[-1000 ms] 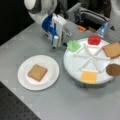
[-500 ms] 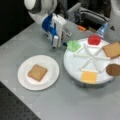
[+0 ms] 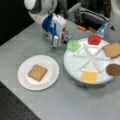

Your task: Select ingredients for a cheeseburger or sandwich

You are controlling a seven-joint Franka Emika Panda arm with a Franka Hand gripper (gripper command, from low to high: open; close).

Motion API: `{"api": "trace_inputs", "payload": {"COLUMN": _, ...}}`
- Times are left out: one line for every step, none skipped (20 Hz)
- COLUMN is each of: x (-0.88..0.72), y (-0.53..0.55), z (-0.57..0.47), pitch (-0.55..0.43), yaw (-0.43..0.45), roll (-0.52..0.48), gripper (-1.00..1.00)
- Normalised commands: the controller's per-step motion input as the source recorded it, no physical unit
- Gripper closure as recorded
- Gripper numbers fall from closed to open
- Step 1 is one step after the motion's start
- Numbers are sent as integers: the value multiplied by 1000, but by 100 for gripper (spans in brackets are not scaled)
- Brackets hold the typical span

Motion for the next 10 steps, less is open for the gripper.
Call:
{"api": "trace_inputs", "payload": {"x": 27, "y": 40, "z": -71, "pitch": -9, "yaw": -30, "roll": 32, "gripper": 100}}
{"api": "trace_inputs", "payload": {"x": 19, "y": 46, "z": -69, "pitch": -4, "yaw": -30, "roll": 15, "gripper": 100}}
{"api": "trace_inputs", "payload": {"x": 14, "y": 48, "z": -67, "pitch": -3, "yaw": -31, "roll": 11, "gripper": 100}}
{"api": "trace_inputs", "payload": {"x": 13, "y": 58, "z": -68, "pitch": -8, "yaw": -34, "roll": 1, "gripper": 100}}
{"api": "trace_inputs", "payload": {"x": 10, "y": 71, "z": -65, "pitch": -11, "yaw": -35, "roll": -12, "gripper": 100}}
{"api": "trace_inputs", "payload": {"x": 7, "y": 85, "z": -54, "pitch": -8, "yaw": -38, "roll": -27, "gripper": 100}}
{"api": "trace_inputs", "payload": {"x": -1, "y": 99, "z": -41, "pitch": 1, "yaw": -39, "roll": -43, "gripper": 100}}
{"api": "trace_inputs", "payload": {"x": -6, "y": 116, "z": -24, "pitch": 19, "yaw": -38, "roll": -58, "gripper": 100}}
{"api": "trace_inputs", "payload": {"x": -11, "y": 134, "z": 0, "pitch": 21, "yaw": -33, "roll": -50, "gripper": 100}}
{"api": "trace_inputs", "payload": {"x": -16, "y": 158, "z": 21, "pitch": 16, "yaw": -30, "roll": -47, "gripper": 100}}
